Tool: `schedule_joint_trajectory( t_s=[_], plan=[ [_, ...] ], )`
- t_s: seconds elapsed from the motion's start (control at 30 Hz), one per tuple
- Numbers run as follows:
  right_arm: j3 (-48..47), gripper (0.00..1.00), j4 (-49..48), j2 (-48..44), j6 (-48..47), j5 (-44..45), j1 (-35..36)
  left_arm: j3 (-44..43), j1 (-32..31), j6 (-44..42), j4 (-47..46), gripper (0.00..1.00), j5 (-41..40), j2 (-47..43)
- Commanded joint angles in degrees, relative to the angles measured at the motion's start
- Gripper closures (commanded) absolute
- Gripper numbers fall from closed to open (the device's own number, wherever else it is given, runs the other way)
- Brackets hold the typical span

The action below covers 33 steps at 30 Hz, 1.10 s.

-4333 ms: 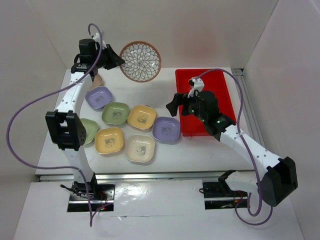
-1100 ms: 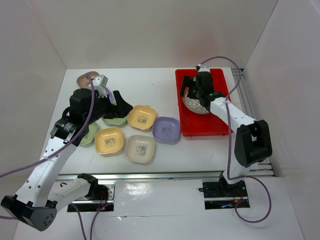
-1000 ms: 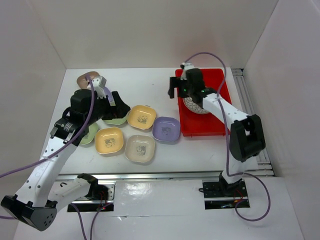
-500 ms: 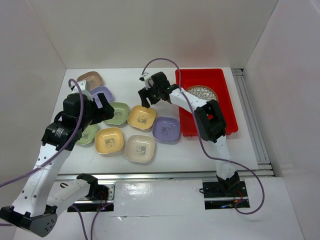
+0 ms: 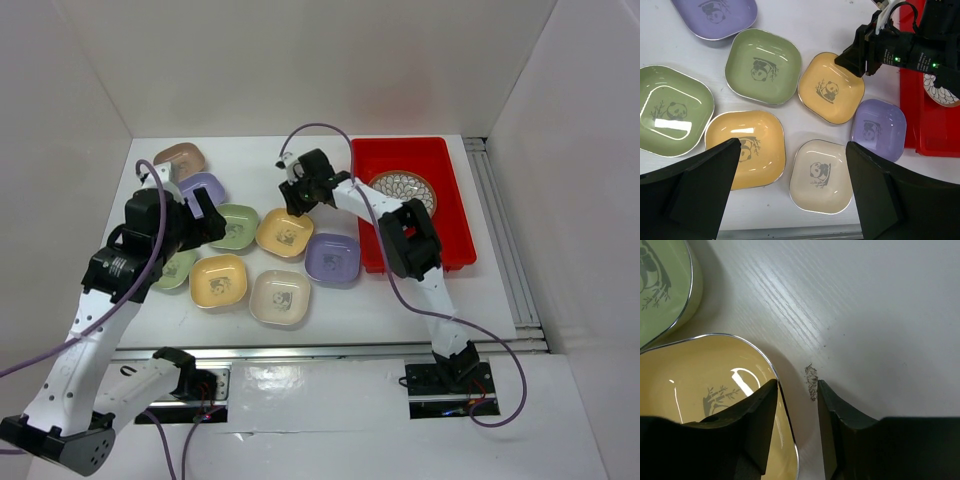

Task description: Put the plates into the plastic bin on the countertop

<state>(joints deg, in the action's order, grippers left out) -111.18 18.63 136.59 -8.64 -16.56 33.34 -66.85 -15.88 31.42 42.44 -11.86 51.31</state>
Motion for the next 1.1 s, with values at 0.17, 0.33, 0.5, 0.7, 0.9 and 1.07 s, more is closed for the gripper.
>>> schedule_joint_trajectory(
  t_s=[0.17, 0.33, 0.5, 0.7, 0.9, 1.07],
  plan=[
    [-1.5, 0.59, -0.6, 0.9, -1.1, 2.0, -1.5, 0.1, 0.3, -1.6, -1.7, 0.00, -0.9, -1.0],
    [-3.2, 0.63, -1.7, 1.4, 0.0, 7.2, -2.8, 1.2, 0.3, -1.6, -2.2, 0.00, -0.4, -1.0],
    [-7.2, 0.82, -0.9, 5.6, 2.7, 7.9, -4.6, 1.7, 0.3, -2.2, -2.7, 0.00, -0.4, -1.0],
    [-7.2, 1.00, -2.5, 3.3, 7.4, 8.1, -5.1, 3.9, 0.3, -2.2, -3.9, 0.00, -0.9, -1.0],
    [-2.2, 1.00, -8.7, -9.8, 17.4, 12.8, -8.0, 8.0, 2.8, -2.2, -6.3, 0.00, 2.4, -1.0],
    [6.1, 1.00, -10.6, -21.4, 20.2, 17.9, -12.1, 9.1, 5.6, -2.2, -7.9, 0.00, 6.2, -1.0]
  ],
)
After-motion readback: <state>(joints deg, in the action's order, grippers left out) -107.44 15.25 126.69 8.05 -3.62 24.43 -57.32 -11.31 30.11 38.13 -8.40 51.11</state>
